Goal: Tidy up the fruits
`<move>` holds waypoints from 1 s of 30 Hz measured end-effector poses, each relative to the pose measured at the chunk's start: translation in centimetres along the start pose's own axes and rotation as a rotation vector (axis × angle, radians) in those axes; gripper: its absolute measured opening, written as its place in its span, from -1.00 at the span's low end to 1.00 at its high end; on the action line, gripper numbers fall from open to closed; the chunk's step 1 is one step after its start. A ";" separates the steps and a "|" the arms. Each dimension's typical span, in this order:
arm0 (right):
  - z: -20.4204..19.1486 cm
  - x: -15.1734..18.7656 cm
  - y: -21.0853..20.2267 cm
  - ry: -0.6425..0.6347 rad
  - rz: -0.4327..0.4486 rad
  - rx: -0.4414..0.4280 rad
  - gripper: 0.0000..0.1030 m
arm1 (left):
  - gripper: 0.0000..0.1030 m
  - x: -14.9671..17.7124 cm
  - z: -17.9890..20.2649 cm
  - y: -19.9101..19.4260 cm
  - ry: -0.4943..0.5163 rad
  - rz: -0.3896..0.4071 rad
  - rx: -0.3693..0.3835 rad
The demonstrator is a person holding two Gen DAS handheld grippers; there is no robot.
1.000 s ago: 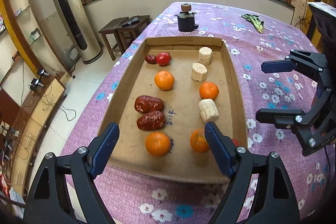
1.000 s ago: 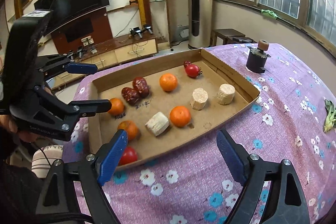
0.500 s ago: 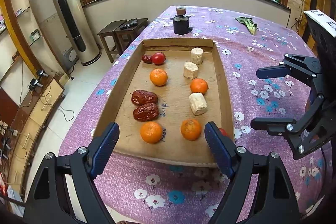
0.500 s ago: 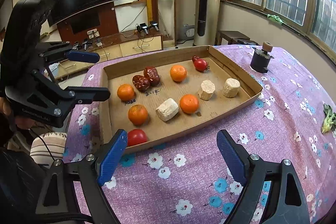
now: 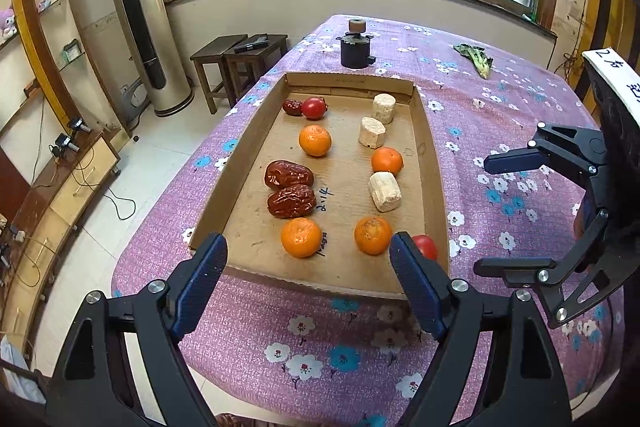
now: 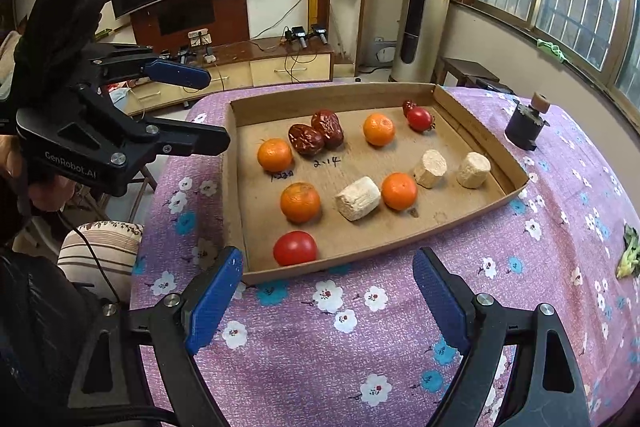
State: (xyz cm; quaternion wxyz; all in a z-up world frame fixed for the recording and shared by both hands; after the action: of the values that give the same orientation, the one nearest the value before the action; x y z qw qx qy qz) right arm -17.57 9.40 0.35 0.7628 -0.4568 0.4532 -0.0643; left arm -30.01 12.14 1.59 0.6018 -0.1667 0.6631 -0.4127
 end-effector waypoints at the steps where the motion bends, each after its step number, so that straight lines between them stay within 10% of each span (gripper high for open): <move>1: -0.1 -0.1 0.0 -0.003 0.001 0.001 0.71 | 0.63 0.0 0.0 -0.1 0.000 0.005 0.001; 30: -1.2 -0.9 0.0 -0.036 -0.012 0.012 0.71 | 0.63 0.2 -1.1 -1.1 -0.021 0.050 0.005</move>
State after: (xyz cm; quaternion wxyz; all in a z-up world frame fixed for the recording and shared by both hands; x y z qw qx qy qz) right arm -18.98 9.08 0.69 0.7733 -0.4558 0.4362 -0.0632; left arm -31.38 11.67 2.20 0.6192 -0.1531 0.6596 -0.3975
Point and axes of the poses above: each gripper's, at about its wrist camera, not at the fingertips, and y roughly the way its jaws point, z to its right, x to its underside, the point moved 5 cm from there along y, roughly the way its jaws point, and after that the axes turned 10 degrees about -y, right-handed, at the moved point
